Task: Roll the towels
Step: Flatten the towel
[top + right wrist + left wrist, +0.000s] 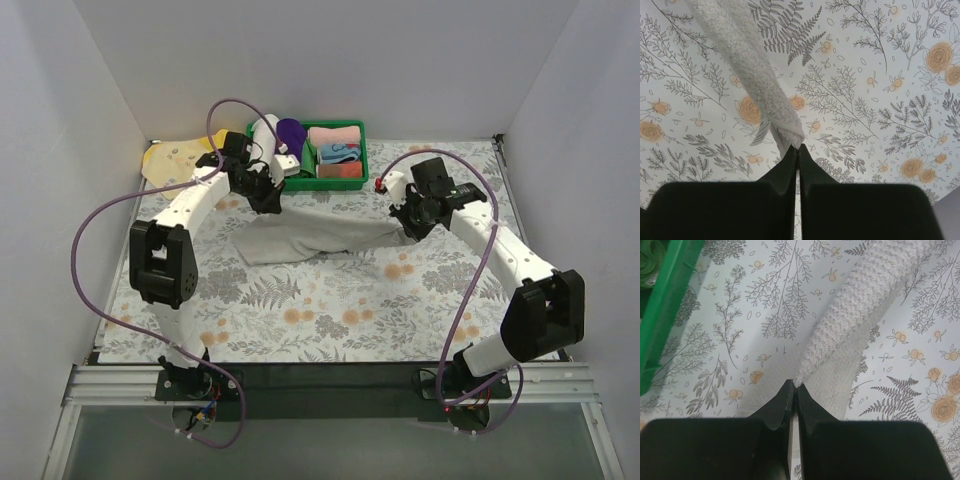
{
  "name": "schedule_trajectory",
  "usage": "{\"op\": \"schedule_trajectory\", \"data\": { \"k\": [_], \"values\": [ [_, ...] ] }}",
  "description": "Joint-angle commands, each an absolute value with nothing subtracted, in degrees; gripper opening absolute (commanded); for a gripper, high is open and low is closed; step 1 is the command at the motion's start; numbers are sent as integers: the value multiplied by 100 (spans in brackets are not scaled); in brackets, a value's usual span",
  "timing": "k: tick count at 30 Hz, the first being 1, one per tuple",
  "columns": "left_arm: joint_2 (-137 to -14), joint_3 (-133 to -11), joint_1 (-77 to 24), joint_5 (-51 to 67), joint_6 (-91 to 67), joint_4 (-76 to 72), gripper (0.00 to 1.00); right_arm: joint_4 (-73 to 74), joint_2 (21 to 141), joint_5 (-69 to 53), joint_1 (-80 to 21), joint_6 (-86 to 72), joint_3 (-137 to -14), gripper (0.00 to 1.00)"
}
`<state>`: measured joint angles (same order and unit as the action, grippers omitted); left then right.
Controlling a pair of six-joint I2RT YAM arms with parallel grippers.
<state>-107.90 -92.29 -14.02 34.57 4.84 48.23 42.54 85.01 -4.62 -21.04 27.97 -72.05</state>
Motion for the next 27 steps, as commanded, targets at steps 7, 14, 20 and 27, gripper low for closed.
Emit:
{"op": "schedule_trajectory", "data": {
  "k": [7, 14, 20, 27],
  "values": [
    [-10406, -9914, -1371, 3104, 615, 4974, 11, 4526, 8657, -254, -1995, 3103, -7962, 1],
    [-9195, -8202, -1389, 2812, 1071, 4097, 70, 4597, 8991, -395, -1995, 2822, -7919, 1],
    [-8455, -6936, -2203, 2842, 1941, 4237, 55, 4597, 9307, -387, -1942, 2646, -7884, 1],
    [-9122, -6398, -3049, 2295, 1986, 3586, 57, 4623, 9430, -369, -1846, 2645, -7831, 1]
  ]
}}
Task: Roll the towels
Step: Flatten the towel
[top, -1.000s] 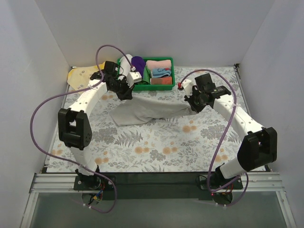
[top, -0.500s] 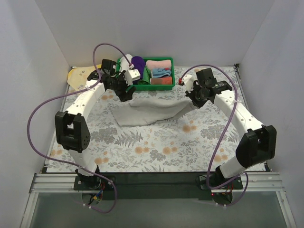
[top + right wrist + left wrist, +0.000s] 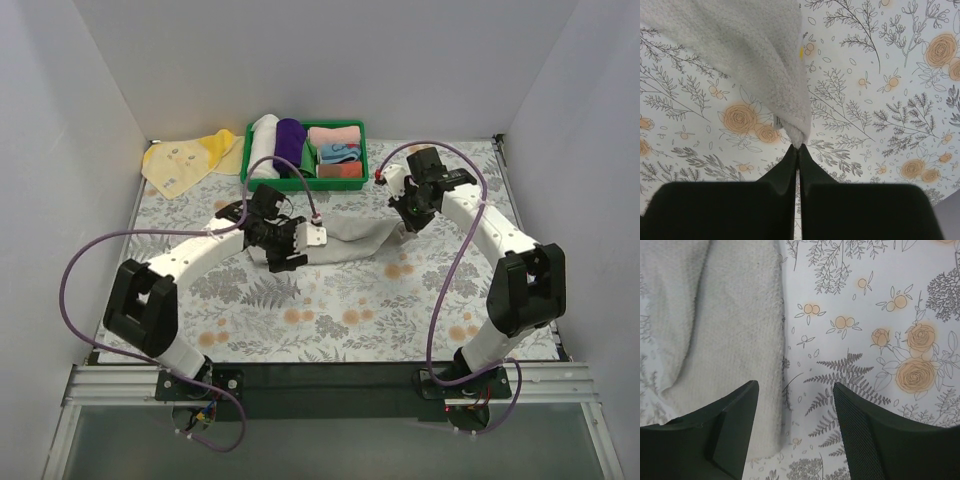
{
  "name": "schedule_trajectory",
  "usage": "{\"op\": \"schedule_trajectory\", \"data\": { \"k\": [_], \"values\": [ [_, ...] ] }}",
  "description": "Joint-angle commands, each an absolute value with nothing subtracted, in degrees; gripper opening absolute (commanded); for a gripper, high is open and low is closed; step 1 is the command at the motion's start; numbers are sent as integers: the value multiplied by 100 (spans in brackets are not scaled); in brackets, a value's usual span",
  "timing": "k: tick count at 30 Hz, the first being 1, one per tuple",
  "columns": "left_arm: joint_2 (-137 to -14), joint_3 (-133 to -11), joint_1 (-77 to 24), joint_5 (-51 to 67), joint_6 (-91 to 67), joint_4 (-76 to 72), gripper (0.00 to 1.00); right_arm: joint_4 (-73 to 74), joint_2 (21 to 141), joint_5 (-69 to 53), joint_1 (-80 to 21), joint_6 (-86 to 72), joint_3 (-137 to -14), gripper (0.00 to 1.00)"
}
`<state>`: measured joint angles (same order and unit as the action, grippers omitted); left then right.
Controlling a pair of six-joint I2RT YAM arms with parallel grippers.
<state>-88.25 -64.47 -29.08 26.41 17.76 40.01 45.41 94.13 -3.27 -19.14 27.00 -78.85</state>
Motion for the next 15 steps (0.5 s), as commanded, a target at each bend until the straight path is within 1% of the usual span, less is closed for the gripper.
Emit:
{"op": "schedule_trajectory", "data": {
  "k": [1, 7, 10, 13, 14, 15],
  "values": [
    [-9219, -6398, -3111, 2259, 2065, 3542, 58, 4632, 9422, -378, -1802, 2646, -7822, 1],
    [-9843, -6381, -3313, 1943, 2267, 3103, 58, 4667, 9413, -413, -1705, 2689, -7726, 1],
    [-10063, -6311, -3340, 1881, 2390, 3024, 56, 4676, 9413, -466, -1688, 2689, -7708, 1],
    [-10256, -6258, -3349, 1723, 2426, 2936, 47, 4693, 9413, -475, -1679, 2698, -7691, 1],
    [-10292, -6240, -3349, 1670, 2434, 2927, 36, 4693, 9413, -492, -1670, 2698, -7682, 1],
    [-10318, -6223, -3349, 1626, 2443, 2918, 31, 4693, 9413, -510, -1661, 2690, -7673, 1]
  ]
}}
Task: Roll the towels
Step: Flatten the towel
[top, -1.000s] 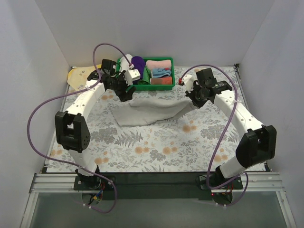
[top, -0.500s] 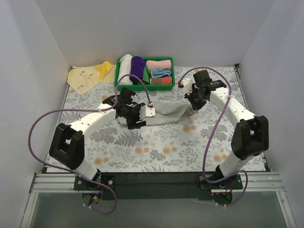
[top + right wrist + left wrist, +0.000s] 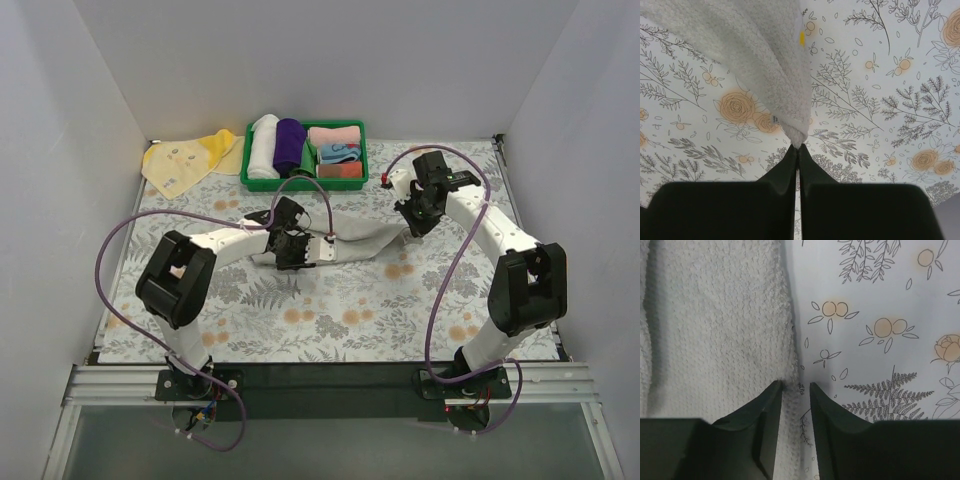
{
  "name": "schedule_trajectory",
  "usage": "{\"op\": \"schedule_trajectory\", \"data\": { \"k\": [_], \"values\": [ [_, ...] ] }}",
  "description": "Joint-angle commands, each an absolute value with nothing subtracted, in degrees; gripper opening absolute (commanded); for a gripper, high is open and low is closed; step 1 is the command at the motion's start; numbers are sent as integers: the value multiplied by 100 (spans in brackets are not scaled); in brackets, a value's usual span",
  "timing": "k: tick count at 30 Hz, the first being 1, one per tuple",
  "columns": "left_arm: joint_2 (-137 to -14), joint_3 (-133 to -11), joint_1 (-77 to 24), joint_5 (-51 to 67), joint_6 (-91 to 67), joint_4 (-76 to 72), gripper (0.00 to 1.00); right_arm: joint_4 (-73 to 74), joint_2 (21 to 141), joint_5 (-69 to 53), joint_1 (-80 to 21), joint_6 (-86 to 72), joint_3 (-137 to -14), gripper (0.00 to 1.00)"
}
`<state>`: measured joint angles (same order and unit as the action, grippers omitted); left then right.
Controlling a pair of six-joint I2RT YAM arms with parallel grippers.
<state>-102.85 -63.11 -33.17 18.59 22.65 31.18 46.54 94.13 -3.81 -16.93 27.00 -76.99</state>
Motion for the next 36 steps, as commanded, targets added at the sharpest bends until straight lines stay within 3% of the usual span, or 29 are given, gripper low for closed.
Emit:
{"op": "schedule_trajectory", "data": {
  "k": [1, 5, 10, 16, 29, 32, 33, 36],
  "values": [
    [-10310, -6223, -3349, 1609, 2452, 2953, 25, 4702, 9396, -518, -1661, 2689, -7647, 1],
    [-9917, -6310, -3375, 2010, 2461, 3628, 0, 4763, 9256, -554, -1644, 2707, -7577, 1],
    [-8826, -6529, -3428, 2969, 2557, 5225, 0, 5018, 8851, -580, -1608, 2935, -7331, 1],
    [-8112, -6653, -3410, 3515, 2611, 5958, 0, 5106, 8367, -484, -1600, 3445, -6715, 1],
    [-11423, -8814, -1407, 4711, 2373, 5766, 0, 5019, 9895, -448, -1582, 3358, -7523, 1],
    [-11636, -8956, -1223, 4493, 2434, 5687, 7, 5036, 10150, -422, -1582, 3287, -7716, 1],
    [-11637, -8956, -1178, 4430, 2452, 5669, 20, 5027, 10204, -439, -1573, 3270, -7752, 1],
    [-11375, -8947, -1046, 4351, 2619, 5774, 37, 5045, 10336, -536, -1582, 3208, -7813, 1]
  ]
}}
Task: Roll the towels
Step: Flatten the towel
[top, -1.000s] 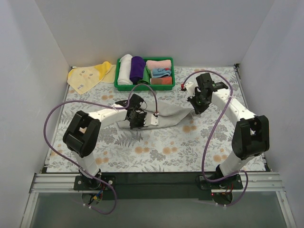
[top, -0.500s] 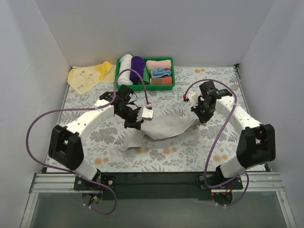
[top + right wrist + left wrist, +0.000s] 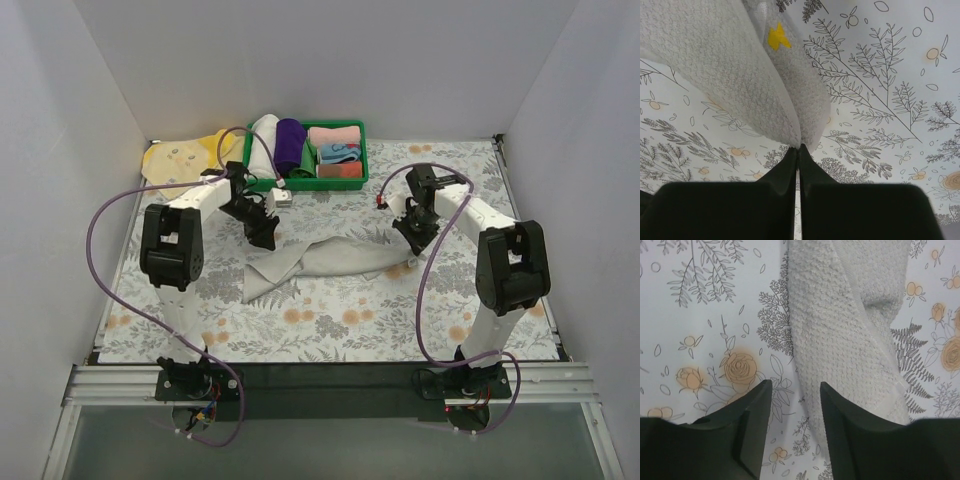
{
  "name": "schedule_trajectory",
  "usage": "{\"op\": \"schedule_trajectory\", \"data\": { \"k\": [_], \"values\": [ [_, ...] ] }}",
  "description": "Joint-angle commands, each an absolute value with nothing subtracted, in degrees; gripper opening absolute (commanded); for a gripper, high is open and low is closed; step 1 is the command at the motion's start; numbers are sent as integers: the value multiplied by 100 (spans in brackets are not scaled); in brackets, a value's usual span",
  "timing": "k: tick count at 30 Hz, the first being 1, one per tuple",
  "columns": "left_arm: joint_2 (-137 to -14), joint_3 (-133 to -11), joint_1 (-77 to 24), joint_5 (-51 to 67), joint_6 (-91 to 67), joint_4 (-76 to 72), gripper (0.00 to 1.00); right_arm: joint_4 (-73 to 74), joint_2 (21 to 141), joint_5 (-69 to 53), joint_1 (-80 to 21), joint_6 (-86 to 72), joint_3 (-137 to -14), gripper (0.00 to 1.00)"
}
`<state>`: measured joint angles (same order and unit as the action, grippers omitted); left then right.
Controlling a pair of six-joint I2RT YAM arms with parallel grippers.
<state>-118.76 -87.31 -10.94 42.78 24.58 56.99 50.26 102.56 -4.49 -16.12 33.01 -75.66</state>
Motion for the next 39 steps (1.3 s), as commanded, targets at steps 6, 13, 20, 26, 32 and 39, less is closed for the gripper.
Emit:
{"op": "schedule_trajectory", "data": {
  "k": [6, 13, 20, 26, 32, 39],
  "values": [
    [-10232, -8377, -1160, 4263, 2935, 5879, 49, 5071, 10389, -835, -1591, 3129, -7822, 1],
    [-9291, -6779, -2020, 2998, 3252, 5407, 43, 5141, 10345, -923, -1582, 3129, -7884, 1],
    [-9220, -6276, -2557, 2505, 3164, 5142, 34, 5186, 10353, -861, -1591, 3129, -7928, 1],
    [-9308, -6056, -2637, 2382, 3059, 4966, 33, 5203, 10354, -861, -1582, 3129, -7910, 1],
    [-9422, -5994, -2654, 2382, 2980, 4834, 34, 5203, 10380, -844, -1591, 3129, -7910, 1],
    [-9580, -5977, -2698, 2531, 2804, 4729, 37, 5194, 10406, -861, -1582, 3120, -7910, 1]
  ]
}}
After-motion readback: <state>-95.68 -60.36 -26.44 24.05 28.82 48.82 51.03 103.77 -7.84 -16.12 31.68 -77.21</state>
